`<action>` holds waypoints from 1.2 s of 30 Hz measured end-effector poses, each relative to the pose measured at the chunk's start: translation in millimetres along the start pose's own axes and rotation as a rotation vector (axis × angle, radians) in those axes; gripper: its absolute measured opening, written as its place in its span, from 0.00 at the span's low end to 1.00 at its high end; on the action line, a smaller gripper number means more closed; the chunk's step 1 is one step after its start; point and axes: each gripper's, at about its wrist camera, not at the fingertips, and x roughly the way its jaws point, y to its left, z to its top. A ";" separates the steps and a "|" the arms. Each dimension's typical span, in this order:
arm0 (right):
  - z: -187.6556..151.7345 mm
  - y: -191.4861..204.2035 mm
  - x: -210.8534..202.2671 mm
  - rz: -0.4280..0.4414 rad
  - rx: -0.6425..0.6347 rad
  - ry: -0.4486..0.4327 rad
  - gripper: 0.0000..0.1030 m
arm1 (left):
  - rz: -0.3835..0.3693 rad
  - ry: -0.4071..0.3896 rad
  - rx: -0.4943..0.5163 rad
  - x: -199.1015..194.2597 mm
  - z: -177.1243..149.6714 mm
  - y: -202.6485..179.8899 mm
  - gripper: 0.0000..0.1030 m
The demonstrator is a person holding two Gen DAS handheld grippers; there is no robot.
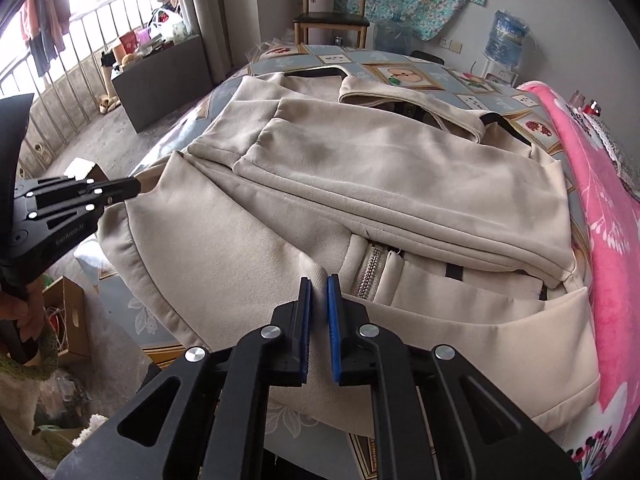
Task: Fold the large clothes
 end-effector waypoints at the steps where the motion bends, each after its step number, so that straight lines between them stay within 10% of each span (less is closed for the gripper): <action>1: 0.6 -0.1 0.7 0.004 -0.001 0.005 0.07 | -0.007 0.010 -0.001 0.9 -0.5 0.2 0.01; 5: 6.0 -4.1 5.5 0.018 0.018 0.015 0.07 | -0.042 0.056 -0.030 13.9 5.8 5.0 0.36; 10: 4.9 -25.7 8.4 0.157 0.110 0.048 0.16 | -0.051 0.122 -0.120 39.9 10.1 15.2 0.43; 13: 1.8 -33.4 3.0 0.181 0.114 0.046 0.46 | -0.063 0.103 -0.155 41.8 10.6 19.3 0.43; 18: -1.1 -28.2 19.2 0.171 0.067 0.072 0.46 | -0.043 0.066 -0.140 40.7 9.6 12.3 0.23; 24: -9.4 -17.8 18.0 0.162 0.018 0.070 0.08 | 0.002 -0.045 -0.096 3.7 10.8 7.4 0.07; 36: 38.1 -7.1 -29.3 -0.017 -0.065 -0.158 0.05 | 0.031 -0.164 -0.074 -38.1 21.0 8.5 0.06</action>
